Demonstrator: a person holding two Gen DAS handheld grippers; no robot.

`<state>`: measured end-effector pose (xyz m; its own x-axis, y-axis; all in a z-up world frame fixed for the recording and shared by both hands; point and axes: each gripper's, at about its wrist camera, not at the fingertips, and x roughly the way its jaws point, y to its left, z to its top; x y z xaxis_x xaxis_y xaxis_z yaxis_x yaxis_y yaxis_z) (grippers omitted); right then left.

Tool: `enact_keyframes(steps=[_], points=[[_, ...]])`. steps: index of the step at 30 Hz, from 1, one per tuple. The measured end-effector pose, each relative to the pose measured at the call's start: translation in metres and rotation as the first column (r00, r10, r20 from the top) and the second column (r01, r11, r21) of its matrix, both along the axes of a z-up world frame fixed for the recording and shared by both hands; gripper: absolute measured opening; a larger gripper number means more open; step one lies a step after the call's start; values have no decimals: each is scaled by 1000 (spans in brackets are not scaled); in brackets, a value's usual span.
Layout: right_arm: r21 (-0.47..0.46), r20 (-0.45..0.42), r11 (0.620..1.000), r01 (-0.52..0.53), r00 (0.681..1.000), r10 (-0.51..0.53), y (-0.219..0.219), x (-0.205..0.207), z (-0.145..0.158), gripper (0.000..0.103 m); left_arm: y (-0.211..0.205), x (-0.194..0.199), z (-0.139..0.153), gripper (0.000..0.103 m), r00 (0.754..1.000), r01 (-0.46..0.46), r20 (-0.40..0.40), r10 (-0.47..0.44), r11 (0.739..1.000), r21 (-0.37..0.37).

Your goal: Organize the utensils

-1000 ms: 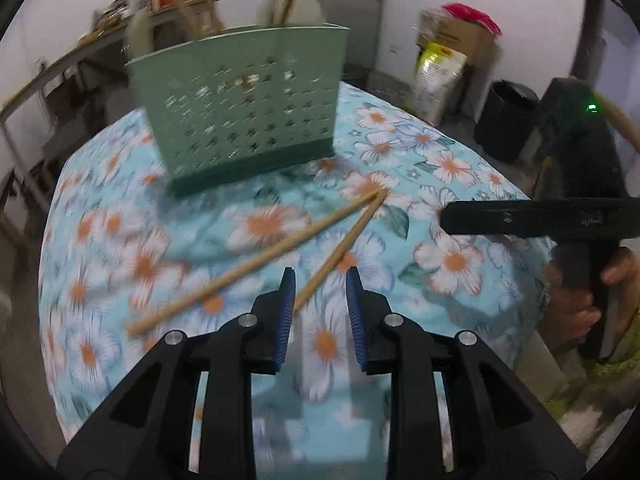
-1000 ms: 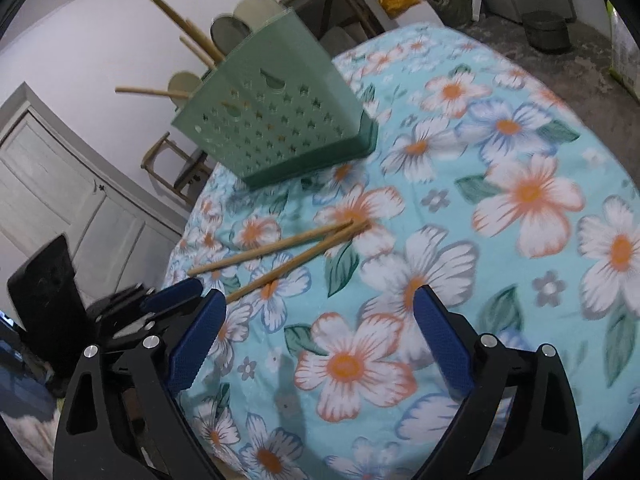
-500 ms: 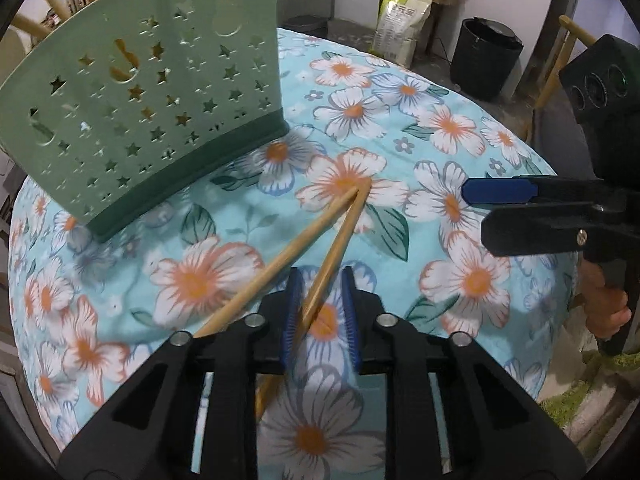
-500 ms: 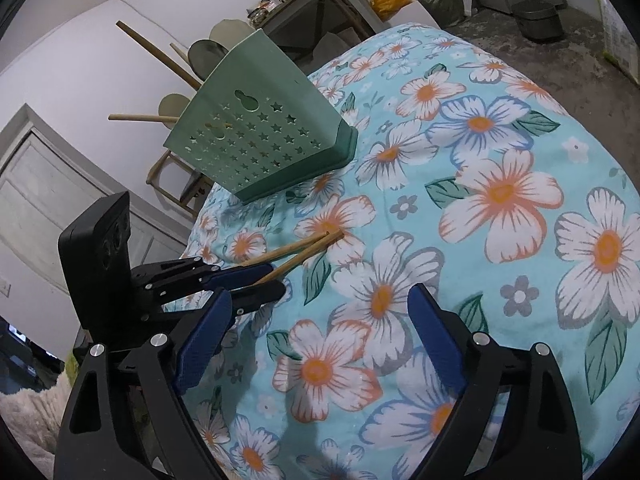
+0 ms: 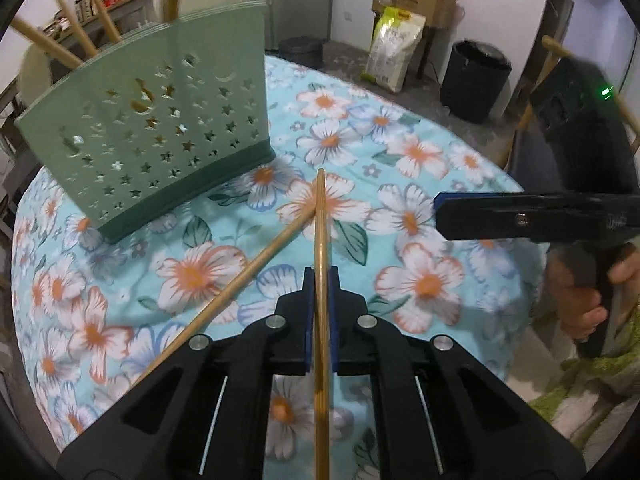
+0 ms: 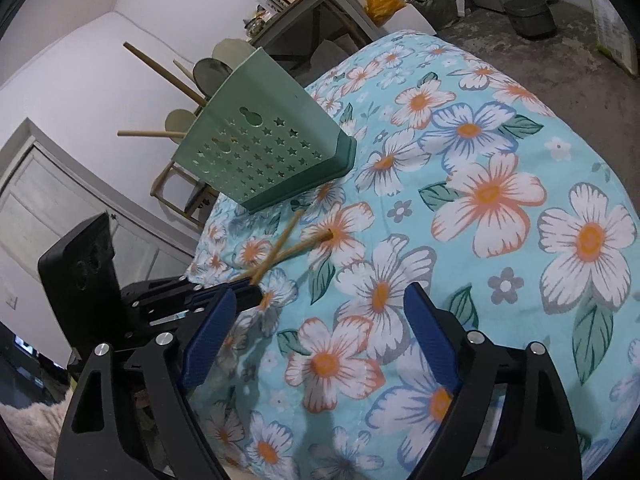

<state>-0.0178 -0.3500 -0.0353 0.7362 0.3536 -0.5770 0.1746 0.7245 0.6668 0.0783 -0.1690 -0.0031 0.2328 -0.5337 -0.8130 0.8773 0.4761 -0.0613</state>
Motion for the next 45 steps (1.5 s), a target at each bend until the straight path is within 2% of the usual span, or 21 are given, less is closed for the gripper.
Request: enact_keyframes(steps=[5,9,14,20,23,27,30,36,45], points=[[53,10,999,2,1000,-3,0,1,1,77,29,-4,17,5,997,-74,-14,73,994,-77],[143,21,990,-14,1000,12,2,12,2,72,60,-7,27,5,982,-191,-14,191,970,-152],[182,-11,983,-11,1000,13,11,36,-2,61,98,-9,33,5,939,-341,-44,341,908,-243],[225,-123,974,24,992,4,22,70,-30,49,129,-11,38,5,897,-437,-86,433,840,-322],[222,-141,974,53,990,-22,26,82,-36,45,136,-11,38,5,889,-454,-106,446,822,-345],[234,-144,968,90,988,-57,32,94,-38,44,140,-12,37,5,885,-461,-119,450,811,-360],[234,-148,964,125,985,-92,38,100,-39,38,145,-11,37,5,884,-462,-126,451,801,-379],[232,-151,953,197,975,-165,45,106,-46,19,148,-10,37,5,885,-462,-140,445,793,-398],[325,-102,926,190,981,-165,34,95,-51,15,150,-7,33,5,878,-476,-170,447,778,-411]])
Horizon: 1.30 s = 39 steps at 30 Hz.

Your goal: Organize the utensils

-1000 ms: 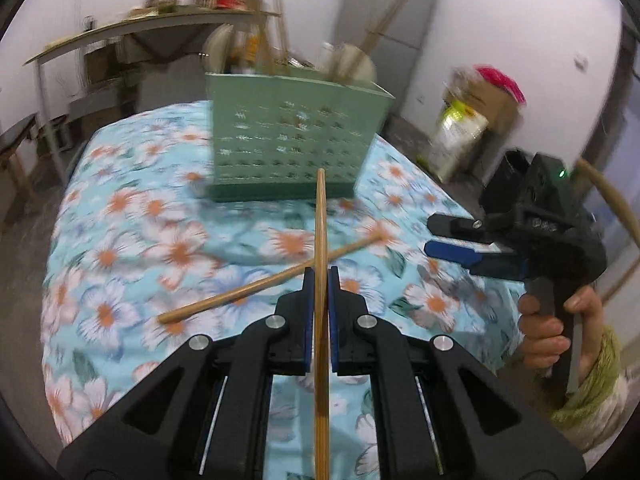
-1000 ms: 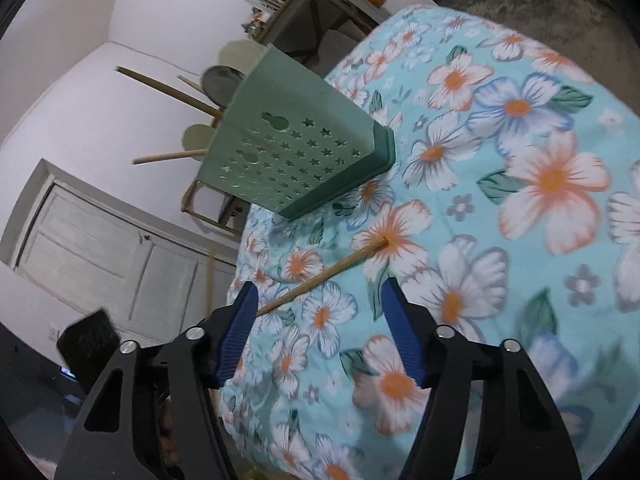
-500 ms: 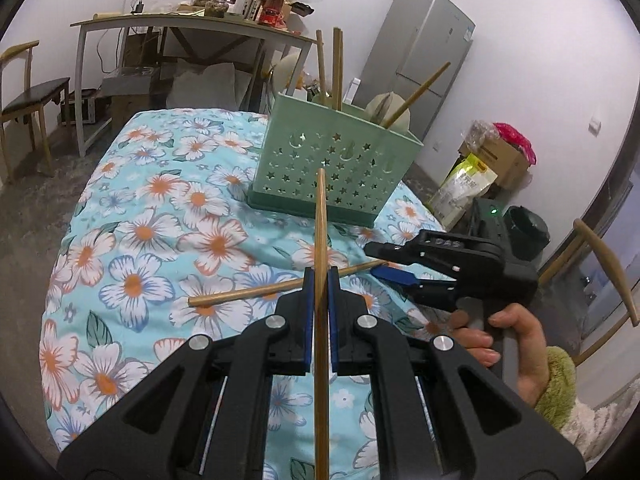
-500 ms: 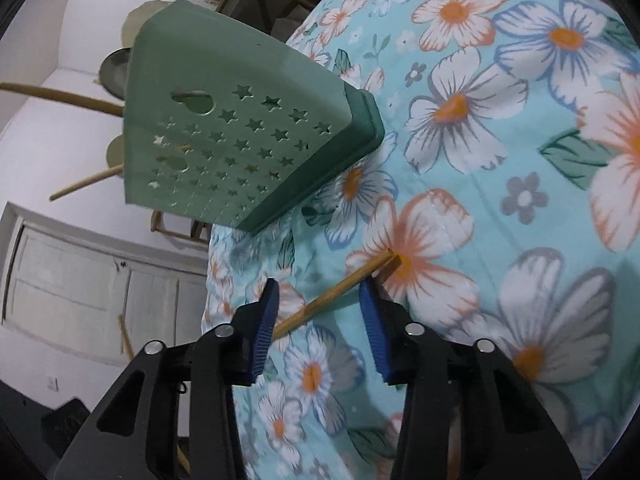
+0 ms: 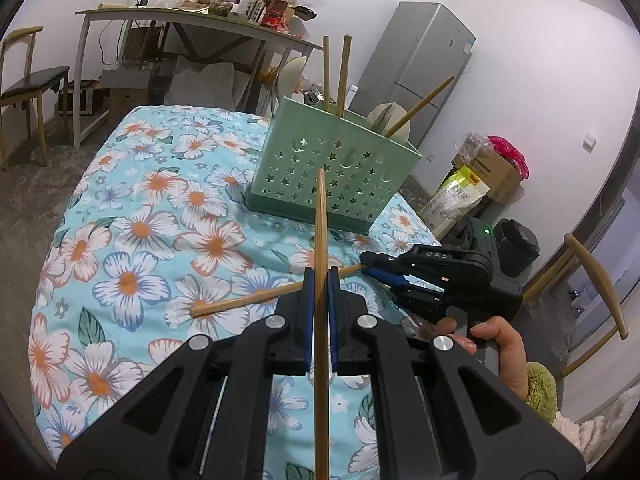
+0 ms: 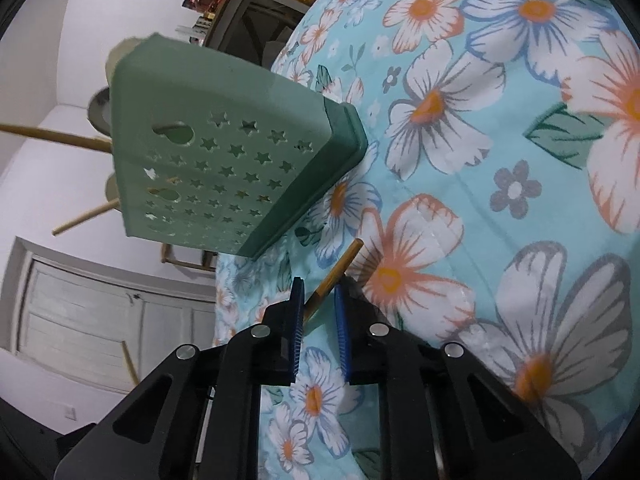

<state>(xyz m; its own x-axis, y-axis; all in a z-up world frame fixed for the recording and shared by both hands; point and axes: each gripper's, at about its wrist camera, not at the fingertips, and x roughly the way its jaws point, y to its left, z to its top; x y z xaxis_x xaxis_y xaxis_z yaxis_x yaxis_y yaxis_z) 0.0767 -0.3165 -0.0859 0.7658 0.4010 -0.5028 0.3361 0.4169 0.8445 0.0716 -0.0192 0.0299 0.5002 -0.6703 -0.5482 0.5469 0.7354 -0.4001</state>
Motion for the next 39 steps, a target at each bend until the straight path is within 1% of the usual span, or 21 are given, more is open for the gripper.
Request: enact_keyframes(steps=[3,6,11,17,21,24,28,39], points=[[2,31,1000,4,1000,-4,-4,-5,4,14,-1,2,1,5,1000,-4,0,4,1000,0],[-17,60,1000,-1,998,2,-7,-9,14,13,0,5,6,5,1000,-15,14,16,1000,-11],[-98,131,995,2,991,11,-17,-22,43,10,1,7,19,5,998,-28,50,30,999,-43],[-210,212,977,25,977,20,-19,-39,83,9,-2,8,27,5,997,-22,75,26,998,-56],[-261,243,965,32,970,34,-19,-43,99,8,-3,4,32,5,996,-21,90,26,998,-62],[-299,267,953,38,963,45,-18,-55,108,7,-3,3,34,5,995,-22,94,28,998,-60],[-317,282,947,43,958,51,-17,-62,114,7,-3,3,34,5,995,-22,94,28,998,-60],[-317,291,947,49,955,48,-20,-67,117,7,-4,2,38,5,995,-23,100,28,998,-56]])
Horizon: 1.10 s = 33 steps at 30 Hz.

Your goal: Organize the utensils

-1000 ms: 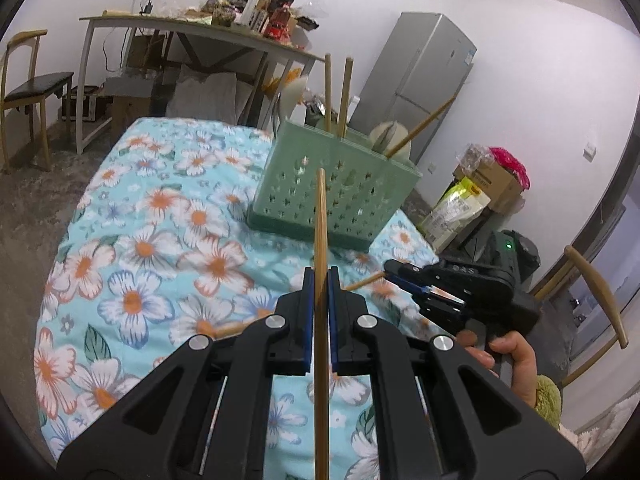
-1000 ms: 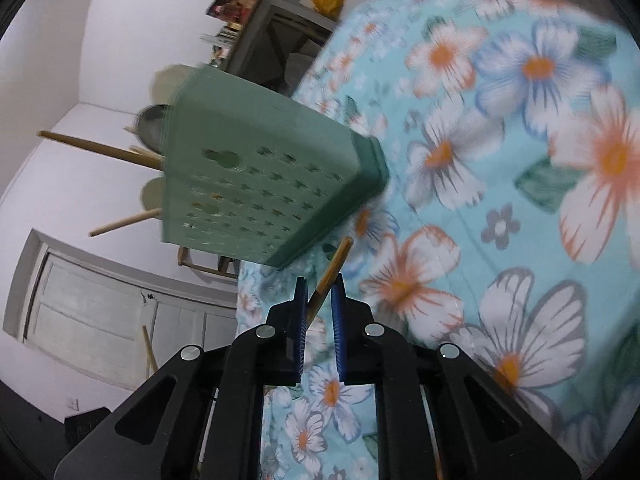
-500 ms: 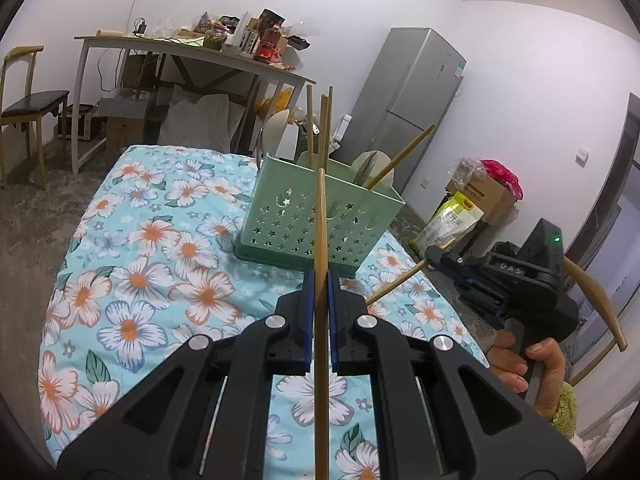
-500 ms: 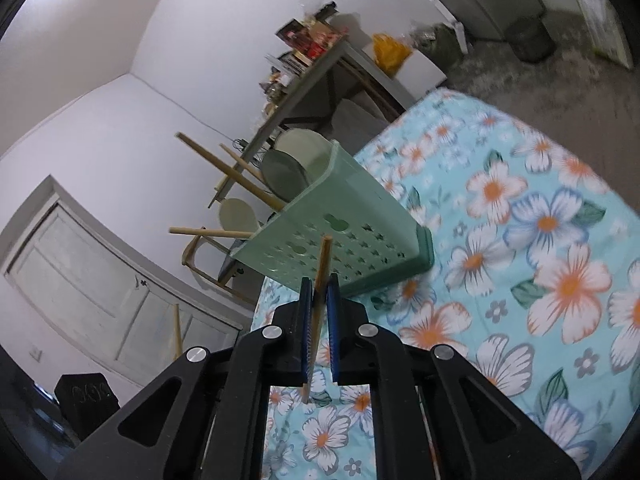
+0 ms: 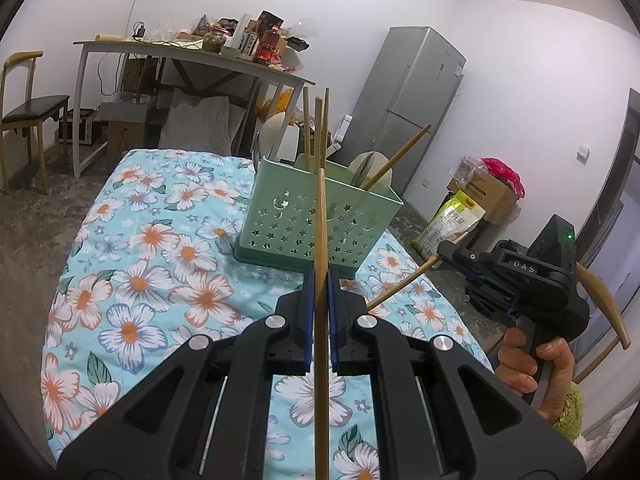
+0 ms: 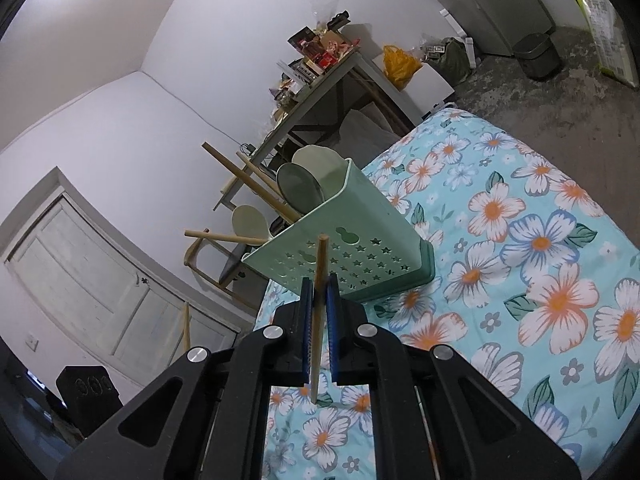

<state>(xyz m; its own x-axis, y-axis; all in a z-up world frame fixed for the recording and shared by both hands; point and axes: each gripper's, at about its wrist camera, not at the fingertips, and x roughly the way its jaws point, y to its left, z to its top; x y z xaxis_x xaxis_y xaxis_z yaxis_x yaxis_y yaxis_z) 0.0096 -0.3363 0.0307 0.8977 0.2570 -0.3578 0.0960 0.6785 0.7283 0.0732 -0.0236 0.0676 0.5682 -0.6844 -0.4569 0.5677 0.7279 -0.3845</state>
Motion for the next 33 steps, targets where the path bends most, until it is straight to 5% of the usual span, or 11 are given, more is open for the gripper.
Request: enact_keyframes(steps=[14,33], points=[[-95,84,995,21,996,-13,1,-16,34,7,5,6,24,5,997,-46,65,48,999,-25],[-110,195,992,62,980,-39,-20,-38,64,7,-24,43,144,5,925,-4,369,92,972,-233]])
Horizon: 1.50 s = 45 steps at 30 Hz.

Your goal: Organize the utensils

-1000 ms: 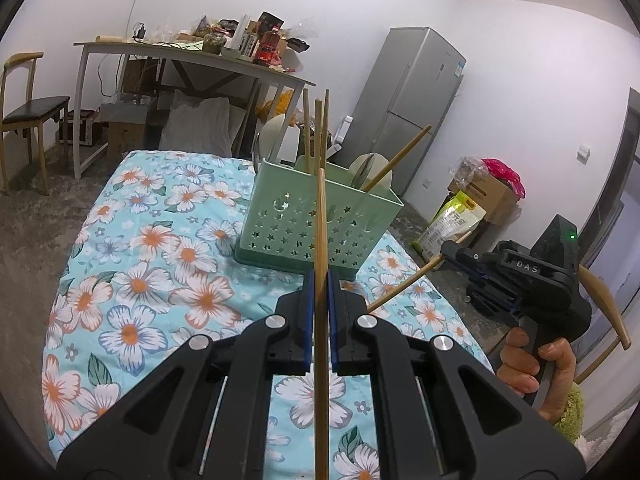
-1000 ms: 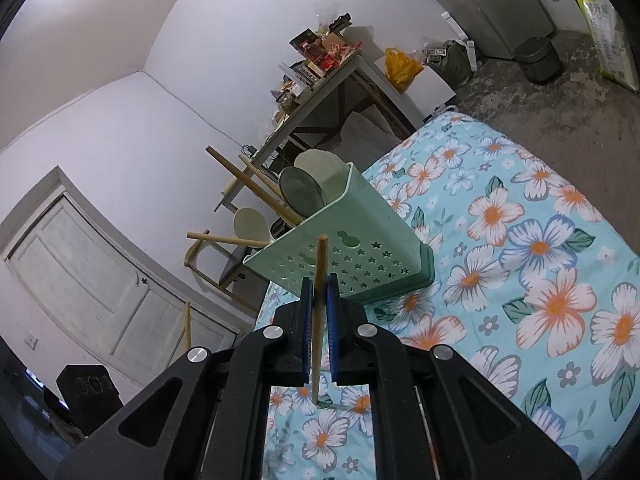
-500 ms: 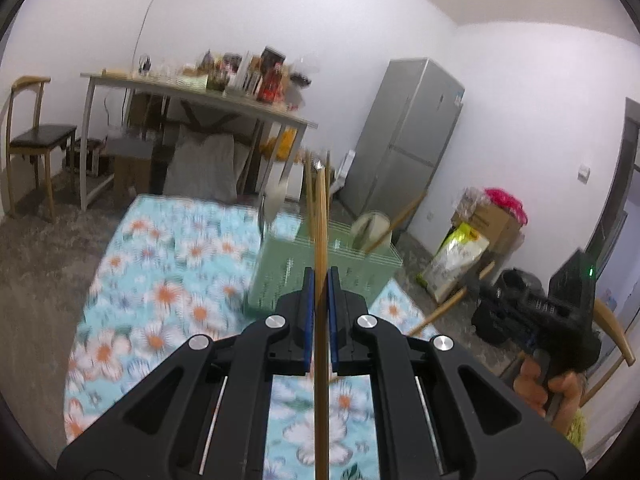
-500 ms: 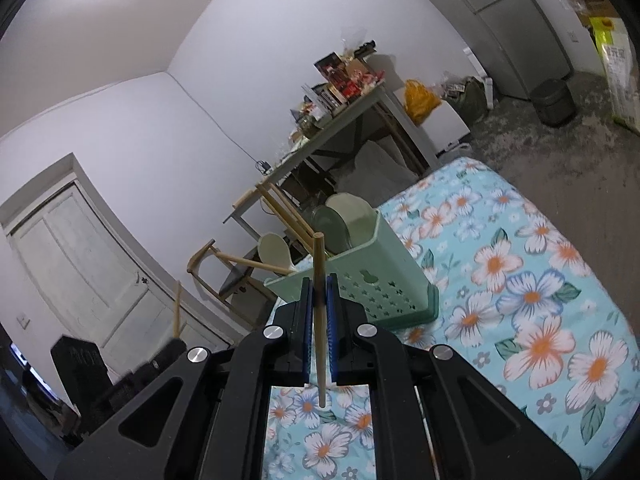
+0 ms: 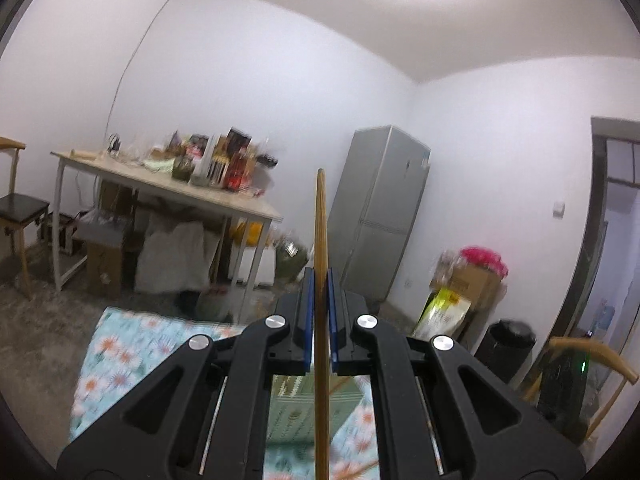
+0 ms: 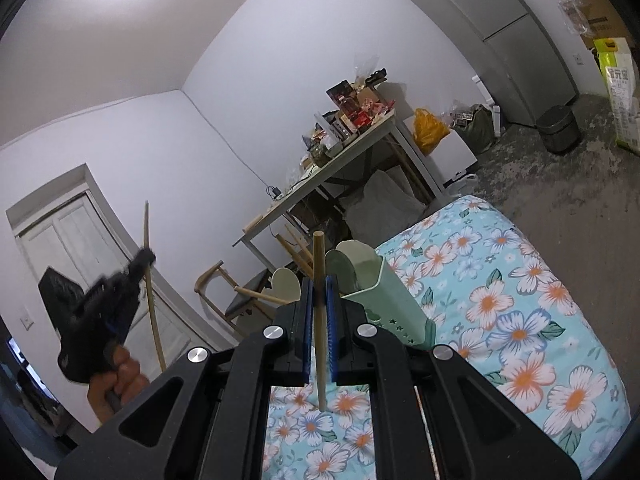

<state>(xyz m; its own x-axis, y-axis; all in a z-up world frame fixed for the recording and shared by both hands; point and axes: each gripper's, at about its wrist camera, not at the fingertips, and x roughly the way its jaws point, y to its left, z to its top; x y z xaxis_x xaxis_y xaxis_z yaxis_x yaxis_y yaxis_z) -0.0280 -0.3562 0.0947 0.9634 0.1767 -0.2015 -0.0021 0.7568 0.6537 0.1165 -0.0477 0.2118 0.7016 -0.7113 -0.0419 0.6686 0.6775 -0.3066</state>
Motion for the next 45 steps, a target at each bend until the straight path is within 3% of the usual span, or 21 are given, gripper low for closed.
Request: enact_keyframes(steps=[5,10,17,29,45], points=[[23,-5,1000,7,1000,-7,-12,3,-8,7,-29,18,12,5,998,7,59,-1,995,-99],[48,-15,999,19,1000,-18,-25,5,-18,7,-67,43,9,5,998,-33,54,39,994,-107],[80,-28,997,22,999,-20,-41,6,-31,7,-106,74,-9,5,993,-114,24,117,989,-95],[100,-16,995,21,1000,-19,-51,3,-35,7,-138,112,-45,5,972,-233,26,232,973,-1],[107,-25,994,22,999,-19,-54,5,-38,7,-144,108,-61,5,966,-255,55,254,967,21]])
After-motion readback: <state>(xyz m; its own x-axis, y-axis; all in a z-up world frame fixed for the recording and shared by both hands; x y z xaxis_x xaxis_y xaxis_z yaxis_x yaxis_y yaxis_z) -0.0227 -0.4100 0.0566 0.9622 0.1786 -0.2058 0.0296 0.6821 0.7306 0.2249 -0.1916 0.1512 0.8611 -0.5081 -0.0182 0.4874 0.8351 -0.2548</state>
